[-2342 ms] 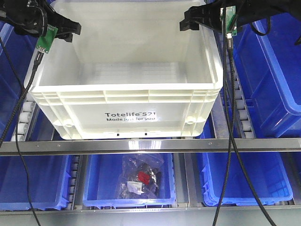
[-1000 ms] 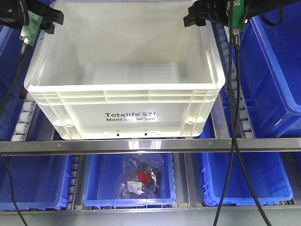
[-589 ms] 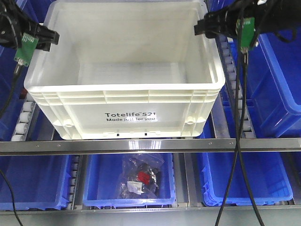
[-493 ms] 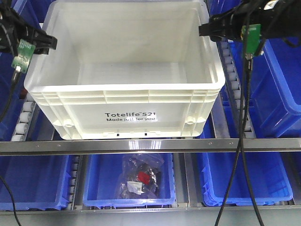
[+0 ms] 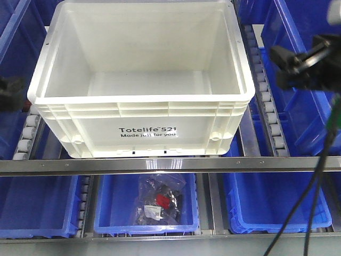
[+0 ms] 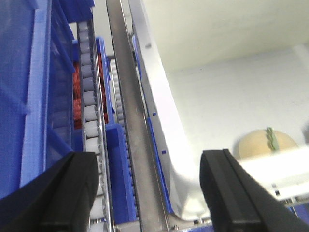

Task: Place moving items into box and shelve
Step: 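Lift both open grippers up and away from the tote walls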

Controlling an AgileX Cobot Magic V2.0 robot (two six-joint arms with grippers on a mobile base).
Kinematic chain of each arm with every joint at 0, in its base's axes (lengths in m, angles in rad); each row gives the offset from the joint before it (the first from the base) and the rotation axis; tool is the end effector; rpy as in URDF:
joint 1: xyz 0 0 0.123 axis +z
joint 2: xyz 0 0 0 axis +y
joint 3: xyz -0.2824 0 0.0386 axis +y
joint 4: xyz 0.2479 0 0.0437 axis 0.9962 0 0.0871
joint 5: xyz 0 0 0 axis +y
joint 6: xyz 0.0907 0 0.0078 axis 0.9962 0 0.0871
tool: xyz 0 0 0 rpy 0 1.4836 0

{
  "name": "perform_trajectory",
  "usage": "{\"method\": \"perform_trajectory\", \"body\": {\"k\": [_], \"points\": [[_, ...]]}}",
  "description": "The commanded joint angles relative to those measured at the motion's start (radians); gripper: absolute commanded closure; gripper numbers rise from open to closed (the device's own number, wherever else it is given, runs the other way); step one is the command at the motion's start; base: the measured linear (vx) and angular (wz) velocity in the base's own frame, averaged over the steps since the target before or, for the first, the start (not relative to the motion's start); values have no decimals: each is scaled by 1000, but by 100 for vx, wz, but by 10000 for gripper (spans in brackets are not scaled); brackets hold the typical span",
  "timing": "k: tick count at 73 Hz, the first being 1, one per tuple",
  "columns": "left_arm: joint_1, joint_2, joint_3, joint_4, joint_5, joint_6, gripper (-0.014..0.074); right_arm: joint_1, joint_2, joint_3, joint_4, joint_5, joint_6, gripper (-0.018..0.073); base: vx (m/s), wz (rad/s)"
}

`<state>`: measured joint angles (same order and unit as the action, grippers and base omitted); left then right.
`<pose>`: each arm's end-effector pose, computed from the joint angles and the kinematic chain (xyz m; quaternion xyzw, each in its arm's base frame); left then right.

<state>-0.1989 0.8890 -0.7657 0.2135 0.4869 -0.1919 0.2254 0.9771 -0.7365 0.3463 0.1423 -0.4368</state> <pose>0.1804 -0.0271 0.3349 0.0596 0.8607 -0.0080 0.5055 0.2060 0.0518 0.3362 -0.1415 0.7884 0.0586 0.5958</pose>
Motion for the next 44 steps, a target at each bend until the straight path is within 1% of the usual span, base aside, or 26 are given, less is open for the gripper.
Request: {"method": "perform_trajectory", "body": {"k": [1, 18, 23, 28, 38, 44], "points": [[-3, -103, 51, 9, -93, -3, 41, -1, -100, 59, 6, -106, -15, 27, 0, 0], [-3, -437, 263, 8, -76, -4, 41, -1, -395, 256, 9, -105, -15, 27, 0, 0], [-3, -519, 302, 5, -64, -6, 41, -1, -465, 302, 10, -103, -12, 27, 0, 0], [-3, -591, 312, 5, -81, -6, 41, -1, -535, 341, 10, -100, -11, 27, 0, 0], [-3, -643, 336, 9, -47, -5, 41, -1, -610, 388, 9, -98, -12, 27, 0, 0], [-3, -637, 351, 8, -66, -6, 41, -1, -616, 389, 9, -93, -12, 27, 0, 0]]}}
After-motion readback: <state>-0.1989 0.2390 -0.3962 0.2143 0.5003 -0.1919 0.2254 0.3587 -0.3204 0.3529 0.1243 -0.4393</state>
